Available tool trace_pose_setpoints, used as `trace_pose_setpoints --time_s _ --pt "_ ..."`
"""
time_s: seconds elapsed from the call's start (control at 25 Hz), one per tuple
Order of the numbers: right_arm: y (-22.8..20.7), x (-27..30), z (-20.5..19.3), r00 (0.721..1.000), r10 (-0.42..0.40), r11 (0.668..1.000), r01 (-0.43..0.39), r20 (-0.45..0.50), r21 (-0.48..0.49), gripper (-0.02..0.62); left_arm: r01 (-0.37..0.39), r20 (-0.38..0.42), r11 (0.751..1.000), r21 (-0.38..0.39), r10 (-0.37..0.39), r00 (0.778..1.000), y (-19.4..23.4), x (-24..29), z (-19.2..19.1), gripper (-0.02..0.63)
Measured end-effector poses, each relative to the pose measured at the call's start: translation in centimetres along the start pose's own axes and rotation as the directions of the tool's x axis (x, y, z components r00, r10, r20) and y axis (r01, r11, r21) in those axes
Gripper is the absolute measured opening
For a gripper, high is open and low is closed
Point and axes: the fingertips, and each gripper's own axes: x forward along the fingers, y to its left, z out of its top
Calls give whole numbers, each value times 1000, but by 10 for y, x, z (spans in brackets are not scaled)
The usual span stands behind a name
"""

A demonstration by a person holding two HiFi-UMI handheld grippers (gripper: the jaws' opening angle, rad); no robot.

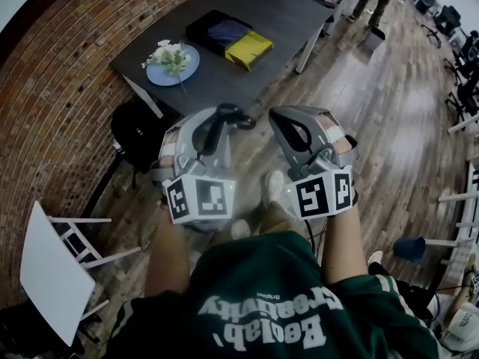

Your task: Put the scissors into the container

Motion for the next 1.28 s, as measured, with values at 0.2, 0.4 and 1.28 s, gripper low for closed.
trace_pose_setpoints --time_s 0.2,0.4,1.28 --pt "-13 11 -30 1000 1 1000 0 -15 5 6 11 15 1000 5 -11 1000 1 35 9 60" --pt "-43 41 -66 1000 -5 1000 5 -2 2 6 14 24 1000 18 -14 1000 9 93 17 60" --pt "-187 206 -220 997 12 999 -16 74 48 6 -10 -119 1000 2 10 993 64 326 3 60"
